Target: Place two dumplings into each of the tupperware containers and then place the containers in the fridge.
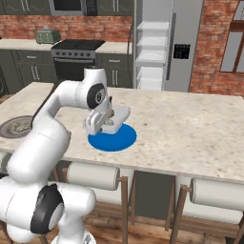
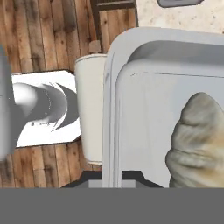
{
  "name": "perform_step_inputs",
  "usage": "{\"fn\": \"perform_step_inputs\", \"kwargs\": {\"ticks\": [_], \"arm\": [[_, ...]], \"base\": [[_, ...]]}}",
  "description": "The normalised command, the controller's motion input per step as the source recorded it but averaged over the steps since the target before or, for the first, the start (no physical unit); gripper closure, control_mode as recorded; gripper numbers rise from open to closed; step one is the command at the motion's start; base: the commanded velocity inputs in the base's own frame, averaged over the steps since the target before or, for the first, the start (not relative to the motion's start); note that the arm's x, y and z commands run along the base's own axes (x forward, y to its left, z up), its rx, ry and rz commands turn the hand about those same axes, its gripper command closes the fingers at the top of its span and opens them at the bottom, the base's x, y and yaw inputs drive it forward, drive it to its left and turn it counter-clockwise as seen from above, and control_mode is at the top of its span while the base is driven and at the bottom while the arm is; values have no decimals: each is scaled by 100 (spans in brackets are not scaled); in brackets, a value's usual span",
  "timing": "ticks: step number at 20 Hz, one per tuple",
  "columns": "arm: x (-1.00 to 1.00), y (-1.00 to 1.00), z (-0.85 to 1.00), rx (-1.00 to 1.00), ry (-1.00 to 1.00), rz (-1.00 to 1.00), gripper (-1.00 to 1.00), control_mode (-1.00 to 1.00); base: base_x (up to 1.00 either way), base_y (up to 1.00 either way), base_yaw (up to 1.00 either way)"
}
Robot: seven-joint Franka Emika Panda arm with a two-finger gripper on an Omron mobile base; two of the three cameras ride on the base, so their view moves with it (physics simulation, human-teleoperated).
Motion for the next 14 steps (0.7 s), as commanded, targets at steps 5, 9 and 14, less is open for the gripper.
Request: {"fn": "perform_step_inputs", "kwargs": {"ticks": [5,9,14], "arm": [[-99,3,51,0,0,7,100,-100],[-94,0,40,0,0,0,100,-100],[-34,3,42,0,0,0,100,-100]], "base": [[0,0,0],[0,0,0],[0,0,0]]}}
